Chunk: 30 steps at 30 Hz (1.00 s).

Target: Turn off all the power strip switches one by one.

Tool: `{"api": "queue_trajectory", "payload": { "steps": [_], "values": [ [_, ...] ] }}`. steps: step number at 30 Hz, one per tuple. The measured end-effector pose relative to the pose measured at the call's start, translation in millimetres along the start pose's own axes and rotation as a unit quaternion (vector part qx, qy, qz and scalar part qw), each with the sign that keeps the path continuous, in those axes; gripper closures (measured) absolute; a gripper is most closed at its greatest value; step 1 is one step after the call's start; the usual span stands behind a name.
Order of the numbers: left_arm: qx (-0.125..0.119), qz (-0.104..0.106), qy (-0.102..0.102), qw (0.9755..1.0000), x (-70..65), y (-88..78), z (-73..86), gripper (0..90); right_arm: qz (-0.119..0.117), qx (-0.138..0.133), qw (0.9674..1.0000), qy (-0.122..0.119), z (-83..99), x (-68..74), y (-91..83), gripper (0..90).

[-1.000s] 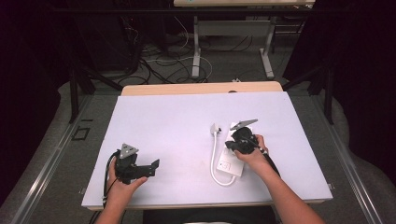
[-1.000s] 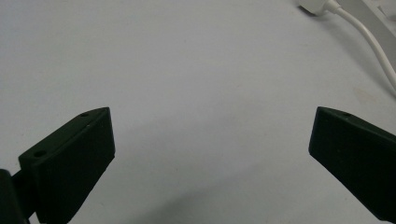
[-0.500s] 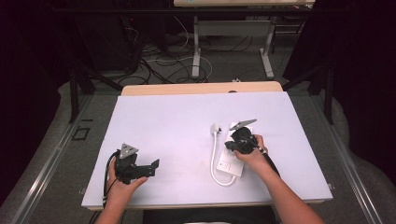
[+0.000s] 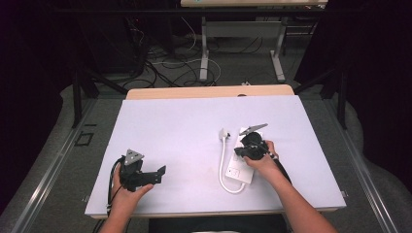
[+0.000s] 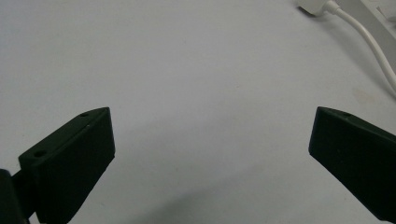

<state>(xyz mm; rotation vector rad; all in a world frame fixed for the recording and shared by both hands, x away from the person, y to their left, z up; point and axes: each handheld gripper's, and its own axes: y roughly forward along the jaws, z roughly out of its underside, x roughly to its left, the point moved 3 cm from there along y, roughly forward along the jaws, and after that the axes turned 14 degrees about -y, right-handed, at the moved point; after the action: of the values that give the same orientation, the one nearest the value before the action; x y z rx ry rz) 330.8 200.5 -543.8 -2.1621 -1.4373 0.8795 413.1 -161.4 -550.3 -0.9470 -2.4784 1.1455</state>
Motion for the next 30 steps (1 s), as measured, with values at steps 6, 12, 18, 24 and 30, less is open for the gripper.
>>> {"api": "queue_trajectory", "payload": {
  "steps": [6, 12, 18, 24, 30],
  "values": [
    [-0.001, 0.000, -0.003, 1.0000, -0.1, 0.5, -0.1, 0.5, 0.007, 0.002, 0.9999, -0.011, 0.1, 1.4, -0.5, 90.0],
    [-0.001, 0.000, -0.004, 1.0000, -0.1, 0.7, -0.1, 0.5, 0.005, -0.001, 0.9999, -0.009, -0.7, 1.4, -0.1, 90.0],
    [-0.001, 0.000, -0.004, 1.0000, -0.1, 0.8, -0.1, 0.5, 0.002, -0.009, 0.9999, -0.005, -3.3, -0.8, -4.0, 90.0],
    [-0.001, 0.000, -0.004, 1.0000, -0.1, 0.9, -0.2, 0.5, 0.008, -0.008, 0.9999, -0.005, -9.7, -4.0, -9.4, 90.0],
    [-0.001, -0.001, -0.004, 1.0000, 0.0, 0.9, -0.2, 0.5, 0.016, -0.009, 0.9998, -0.007, -14.6, -10.9, -11.8, 90.0]
  ]
}}
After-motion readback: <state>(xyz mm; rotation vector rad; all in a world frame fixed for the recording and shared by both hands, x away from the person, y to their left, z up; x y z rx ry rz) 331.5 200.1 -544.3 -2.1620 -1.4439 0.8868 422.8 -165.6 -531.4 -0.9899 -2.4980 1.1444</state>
